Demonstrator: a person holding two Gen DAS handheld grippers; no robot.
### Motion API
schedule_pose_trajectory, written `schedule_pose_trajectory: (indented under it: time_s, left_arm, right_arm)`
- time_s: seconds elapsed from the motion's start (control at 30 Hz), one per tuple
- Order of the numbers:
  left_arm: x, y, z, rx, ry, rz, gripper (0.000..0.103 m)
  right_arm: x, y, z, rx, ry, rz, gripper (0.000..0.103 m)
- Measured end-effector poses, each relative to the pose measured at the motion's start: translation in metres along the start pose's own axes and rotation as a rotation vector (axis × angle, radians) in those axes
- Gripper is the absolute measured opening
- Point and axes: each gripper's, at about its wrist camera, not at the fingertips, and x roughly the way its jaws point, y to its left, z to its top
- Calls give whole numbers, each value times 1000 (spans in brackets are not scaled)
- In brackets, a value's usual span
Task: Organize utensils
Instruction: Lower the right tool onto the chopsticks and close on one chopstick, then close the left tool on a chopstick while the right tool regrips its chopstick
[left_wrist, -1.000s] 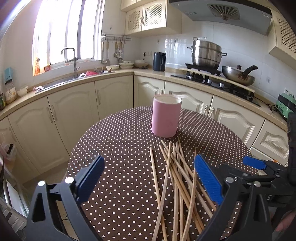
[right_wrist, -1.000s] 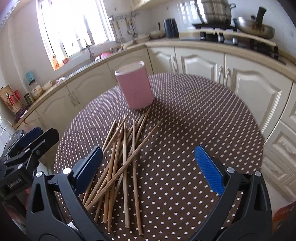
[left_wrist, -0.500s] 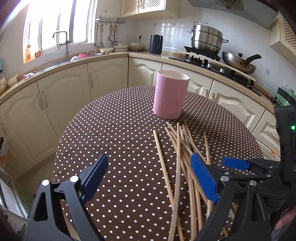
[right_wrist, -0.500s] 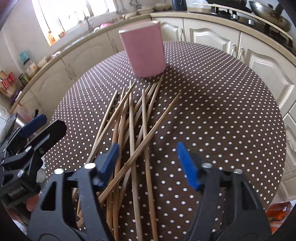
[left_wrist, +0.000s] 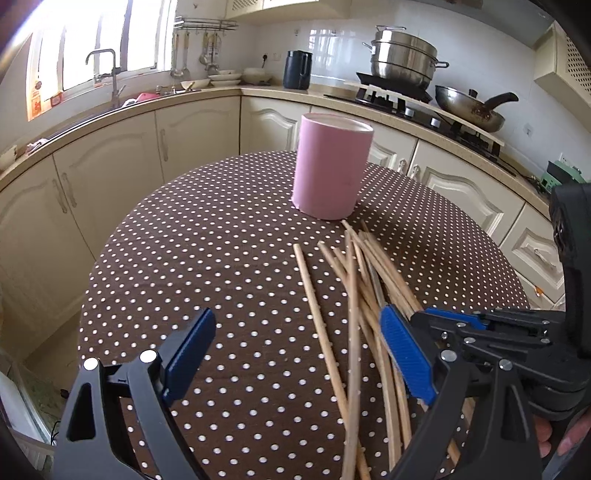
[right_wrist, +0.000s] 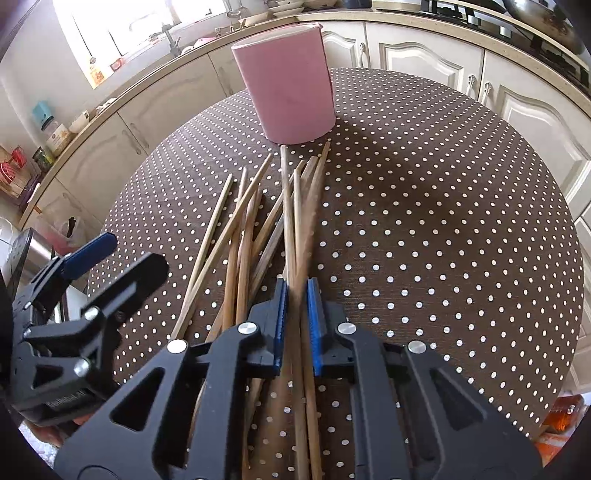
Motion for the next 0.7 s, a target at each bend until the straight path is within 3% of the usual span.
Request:
schedule_pose_trajectory:
  time_s: [0.37, 0.53, 0.7]
  left_arm:
    - [17, -14, 4, 22, 54, 23, 89]
    - [28, -19, 7, 23, 97, 46, 67]
    - [35, -26, 8, 42, 120, 56, 59]
  right_arm:
    - [-14, -17, 1, 28, -31, 42, 11]
    - [-10, -27, -1, 41, -9, 49, 11]
    - [-6, -30, -2, 54, 7, 46, 12]
